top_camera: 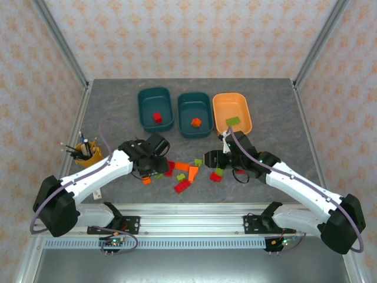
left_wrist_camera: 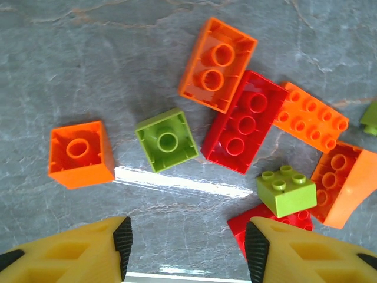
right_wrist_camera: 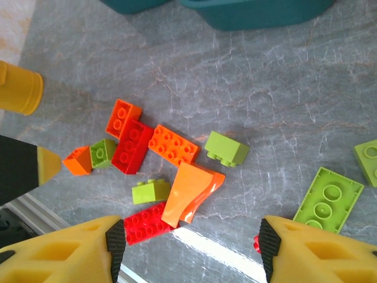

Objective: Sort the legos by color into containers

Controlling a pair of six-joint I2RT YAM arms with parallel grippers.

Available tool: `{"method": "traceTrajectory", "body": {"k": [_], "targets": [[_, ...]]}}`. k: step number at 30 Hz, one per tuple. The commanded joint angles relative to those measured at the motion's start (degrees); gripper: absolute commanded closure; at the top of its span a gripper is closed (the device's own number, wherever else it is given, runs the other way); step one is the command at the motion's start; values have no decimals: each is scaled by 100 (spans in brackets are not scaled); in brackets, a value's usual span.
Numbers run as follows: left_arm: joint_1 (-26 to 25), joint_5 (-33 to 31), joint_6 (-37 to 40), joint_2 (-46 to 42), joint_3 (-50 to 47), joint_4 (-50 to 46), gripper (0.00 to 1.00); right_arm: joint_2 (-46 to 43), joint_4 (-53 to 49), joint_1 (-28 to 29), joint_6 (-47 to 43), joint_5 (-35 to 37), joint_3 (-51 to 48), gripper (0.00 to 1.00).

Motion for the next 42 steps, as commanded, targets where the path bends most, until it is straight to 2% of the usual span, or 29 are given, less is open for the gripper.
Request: {"method": "traceTrajectory", "body": {"k": [1, 4, 7, 10, 13, 17, 21, 29, 33, 39, 42], "targets": [[66, -318, -951, -56, -138, -203, 45, -418, 619, 23, 405, 390, -235, 35], [138, -301, -1354, -202, -236, -6, 45, -824, 1242, 25, 793, 736, -451, 32], [198, -357, -1529, -351, -204, 9, 45, -940, 1440, 23, 964, 1035, -399, 25], [255, -434, -1590, -459, -191, -133, 45, -421, 1150, 51, 742, 426, 59, 24], [353, -468, -1603, -631, -308, -251, 44, 147, 683, 388, 352, 200, 433, 25], [497, -467, -1549, -922, -458, -448, 44, 489, 702, 989, -250, 372, 570, 26], [650, -445, -1404, -1261, -621, -638, 44, 1037, 495, 1393, -400, 478, 902, 27], [711, -186, -874, -992, -1131, -653, 44, 918, 874, 1412, 60, 891, 882, 27], [721, -76, -830, -1018, -1330, -287, 36, 699, 1046, 1410, 316, 924, 971, 20], [811, 82, -748, -640, -1492, 180, 35, 495, 1032, 1298, 688, 1455, 1260, 0], [845, 5, -604, -460, -1368, 187, 35, 575, 975, 1218, 693, 1241, 1319, 0]]}}
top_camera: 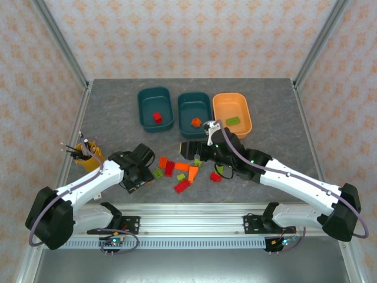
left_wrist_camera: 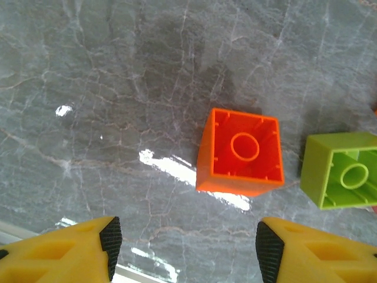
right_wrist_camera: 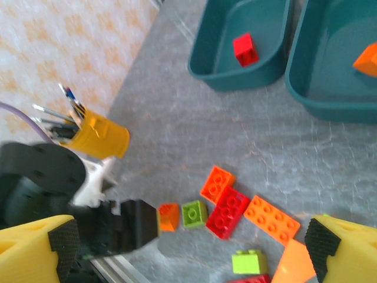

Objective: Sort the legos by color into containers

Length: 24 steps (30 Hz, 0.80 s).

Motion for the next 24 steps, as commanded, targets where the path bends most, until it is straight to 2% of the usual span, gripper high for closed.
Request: {"method": "traceTrajectory", "body": {"k": [1, 5, 17, 24], "targets": [[65, -86, 224, 128, 87, 103, 35, 36, 18, -63, 125, 52, 149, 0], [94, -104, 318, 254, 78, 206, 35, 120, -91, -73, 142, -171, 98, 0], [225, -23, 737, 527, 282, 490, 35, 195, -81, -80, 179, -234, -45, 1], [236, -80, 845, 1012, 285, 779, 43, 267, -83, -120, 154, -416, -45, 2]]}}
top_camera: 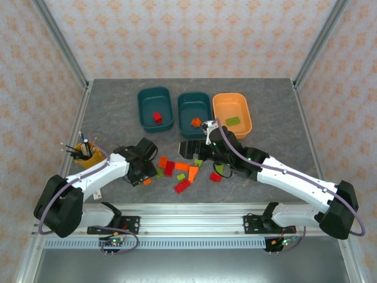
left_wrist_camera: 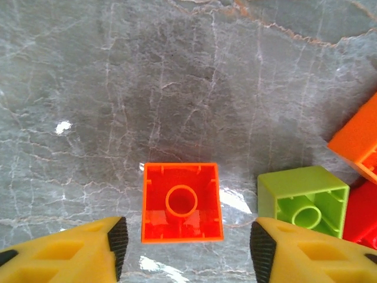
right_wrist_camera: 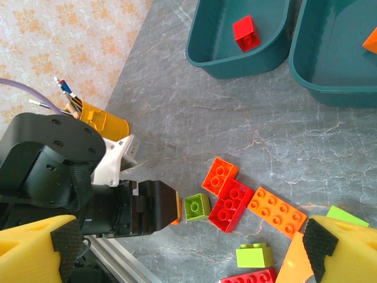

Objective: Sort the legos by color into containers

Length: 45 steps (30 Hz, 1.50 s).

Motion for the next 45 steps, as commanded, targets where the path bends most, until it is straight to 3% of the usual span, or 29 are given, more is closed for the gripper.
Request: {"method": "traceTrajectory", "body": {"k": [1, 11, 13, 15, 19, 23, 27, 31, 34, 45], "targets": [[53, -122, 212, 295, 33, 154, 45, 32, -47, -59, 7, -132, -58, 2], [58, -219, 137, 486, -237, 270, 62, 32, -89, -161, 7, -195, -49, 3], [55, -218, 148, 513, -261, 334, 69, 170, -74, -185, 18, -228, -49, 3], [59, -350, 162, 435, -216, 184, 76, 205, -27, -219, 38, -317, -34, 3], [52, -696, 240, -48, 230, -520, 77, 211, -15, -329, 21, -585, 70, 4], [87, -724, 511, -89, 1270, -1042, 76, 194, -195, -512, -206, -830, 304, 4], [108, -546, 832, 623, 2616, -1123, 76, 205, -502, -941, -414, -820, 679, 4], [114, -425, 1195, 1765, 4081, -1024, 76, 504, -1234, -1391, -396, 397, 1352, 4], [107, -355, 1419, 2683, 5187, -971, 76, 849, -1381, -1717, -318, 856, 1724, 5], [97, -258, 1977, 5971, 9369, -1590, 76, 1815, -1665, -2643, 272, 594, 2540, 7]]}}
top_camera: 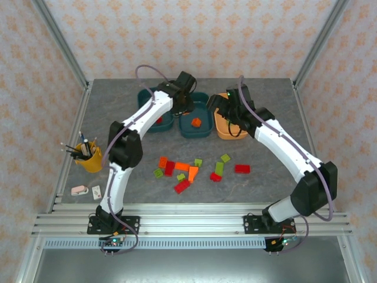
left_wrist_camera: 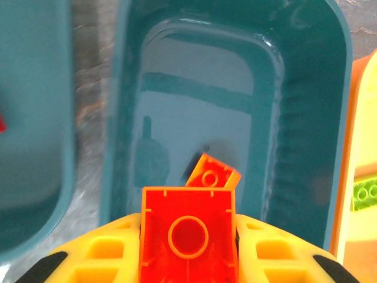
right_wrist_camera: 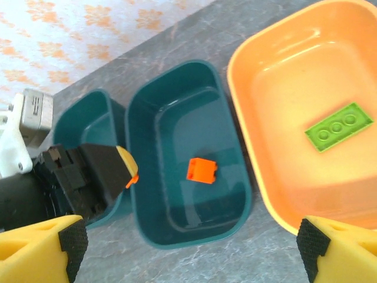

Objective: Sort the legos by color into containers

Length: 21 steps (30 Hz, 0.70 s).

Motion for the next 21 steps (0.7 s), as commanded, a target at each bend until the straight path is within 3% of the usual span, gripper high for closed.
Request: {"method": "traceTrajectory", "body": {"k": [1, 11, 15, 21], "targets": [[15, -20, 242, 587, 973, -552, 76, 88, -293, -115, 146, -45, 310, 7], [33, 64, 162, 1579, 1473, -226, 72, -76, -349, -200, 241, -274, -133, 8], [33, 101, 171, 1593, 1466, -284, 62, -294, -332, -196, 359, -269, -499, 8], [33, 44, 189, 1307, 1508, -393, 38, -527, -436, -199, 327, -192, -724, 8]]}}
